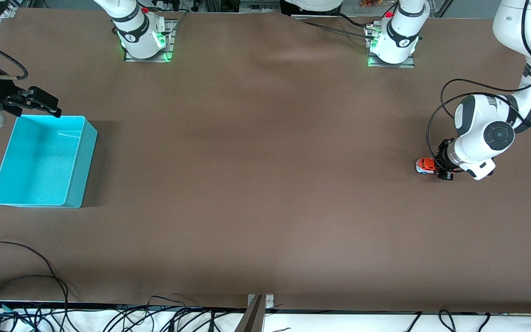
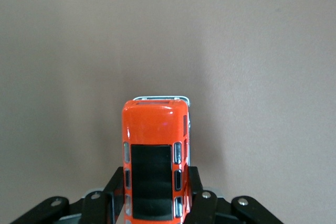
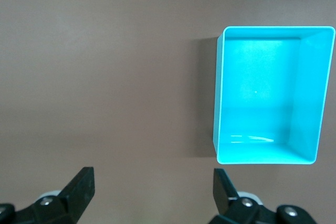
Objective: Wind up bus and store in blue box
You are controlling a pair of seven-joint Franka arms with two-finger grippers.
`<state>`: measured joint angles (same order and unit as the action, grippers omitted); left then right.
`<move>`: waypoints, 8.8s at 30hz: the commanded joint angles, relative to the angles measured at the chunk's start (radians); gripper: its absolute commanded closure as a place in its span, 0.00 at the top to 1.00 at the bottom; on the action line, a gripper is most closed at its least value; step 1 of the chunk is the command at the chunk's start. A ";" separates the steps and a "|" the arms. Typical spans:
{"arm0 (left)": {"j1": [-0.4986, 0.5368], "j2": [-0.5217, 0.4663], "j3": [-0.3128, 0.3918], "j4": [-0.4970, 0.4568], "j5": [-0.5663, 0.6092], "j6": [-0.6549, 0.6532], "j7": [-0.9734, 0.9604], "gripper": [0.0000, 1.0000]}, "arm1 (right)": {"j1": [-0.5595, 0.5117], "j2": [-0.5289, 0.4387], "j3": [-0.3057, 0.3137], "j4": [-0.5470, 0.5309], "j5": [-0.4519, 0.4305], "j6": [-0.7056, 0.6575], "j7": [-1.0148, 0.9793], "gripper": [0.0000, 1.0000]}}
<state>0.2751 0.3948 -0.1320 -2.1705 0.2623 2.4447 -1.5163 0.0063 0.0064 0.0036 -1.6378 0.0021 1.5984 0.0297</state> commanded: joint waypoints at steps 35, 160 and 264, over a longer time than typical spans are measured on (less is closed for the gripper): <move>0.154 0.090 0.000 0.038 0.078 0.028 0.140 0.15 | 0.001 -0.019 0.003 -0.014 -0.017 -0.006 0.006 1.00; 0.154 -0.120 -0.258 0.699 -0.021 -0.836 1.130 1.00 | 0.001 -0.020 0.001 -0.013 -0.017 -0.009 0.007 1.00; 0.150 -0.117 -0.270 0.695 -0.135 -0.846 1.140 1.00 | 0.379 0.089 0.058 0.070 0.024 0.078 0.760 1.00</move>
<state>0.4156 0.2855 -0.3984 -1.4923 0.1720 1.6105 -0.4617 0.3288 0.0803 0.0682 -1.5940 0.0105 1.6490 0.6584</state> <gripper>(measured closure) 0.000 0.000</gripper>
